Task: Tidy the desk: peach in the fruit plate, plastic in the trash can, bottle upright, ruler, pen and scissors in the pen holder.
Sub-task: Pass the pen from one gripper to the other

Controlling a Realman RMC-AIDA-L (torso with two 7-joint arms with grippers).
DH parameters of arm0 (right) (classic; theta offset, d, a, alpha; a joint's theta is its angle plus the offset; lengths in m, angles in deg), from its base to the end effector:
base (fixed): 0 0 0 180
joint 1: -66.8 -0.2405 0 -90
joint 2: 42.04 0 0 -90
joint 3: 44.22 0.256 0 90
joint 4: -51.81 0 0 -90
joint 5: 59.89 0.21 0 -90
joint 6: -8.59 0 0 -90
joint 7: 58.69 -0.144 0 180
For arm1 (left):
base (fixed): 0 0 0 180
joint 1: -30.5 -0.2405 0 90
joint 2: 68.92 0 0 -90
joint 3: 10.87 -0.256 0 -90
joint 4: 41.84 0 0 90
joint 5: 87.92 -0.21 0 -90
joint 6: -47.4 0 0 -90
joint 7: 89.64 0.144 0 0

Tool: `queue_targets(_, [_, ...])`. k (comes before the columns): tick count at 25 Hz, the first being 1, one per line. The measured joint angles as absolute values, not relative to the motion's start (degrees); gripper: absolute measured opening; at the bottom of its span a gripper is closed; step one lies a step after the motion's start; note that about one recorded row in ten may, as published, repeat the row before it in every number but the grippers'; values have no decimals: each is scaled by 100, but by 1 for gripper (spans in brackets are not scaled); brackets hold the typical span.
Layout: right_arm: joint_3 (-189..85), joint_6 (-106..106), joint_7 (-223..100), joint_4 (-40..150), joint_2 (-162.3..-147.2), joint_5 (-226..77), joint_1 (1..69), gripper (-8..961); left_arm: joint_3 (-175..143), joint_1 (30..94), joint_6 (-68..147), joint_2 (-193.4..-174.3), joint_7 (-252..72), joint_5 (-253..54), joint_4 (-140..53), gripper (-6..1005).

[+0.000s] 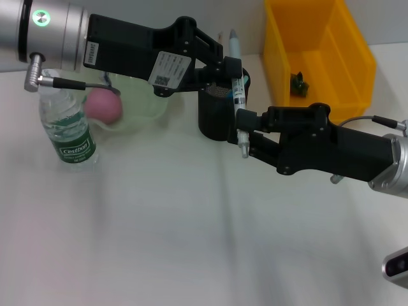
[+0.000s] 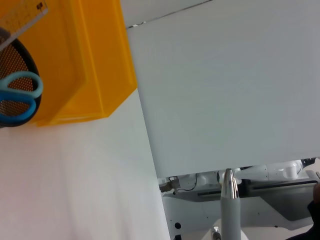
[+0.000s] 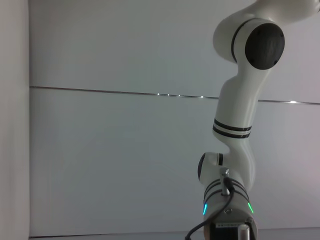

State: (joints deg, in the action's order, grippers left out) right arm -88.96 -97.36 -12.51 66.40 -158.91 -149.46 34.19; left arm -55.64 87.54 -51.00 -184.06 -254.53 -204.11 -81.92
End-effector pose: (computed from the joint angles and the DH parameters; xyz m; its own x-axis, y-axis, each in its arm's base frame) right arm 0.2212 0.2950 -0.0087 0.1325 0.9654 0.2246 0.5566 0.1150 -0.8228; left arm -0.0889 0.3991 0.0189 0.1963 0.9786 0.0621 0.8920 -0.2045 0.4031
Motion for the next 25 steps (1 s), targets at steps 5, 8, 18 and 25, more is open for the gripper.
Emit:
queue_targets(5, [-8896, -9795, -1246, 6640, -15884, -14946, 3420, 231, -5565, 8746, -5122, -18406, -25444, -20407, -8192, 276])
queue_targets(8, [-8896, -9839, -1246, 6640, -15883, -14938, 3421, 221, -5565, 8744, -5134, -18415, -25432, -20384, -8192, 280])
queue_targets(18, [-8896, -9870, -1235, 6640, -15884, -14928, 3452, 194, -5601, 8734, -5132, -18439, -25391, -20277, -8192, 290])
queue_targets(25, [-8896, -9870, -1235, 6640, -15862, -14931, 3463, 200, -5561, 8713, -5120, -18442, -25335, -20251, -8198, 298])
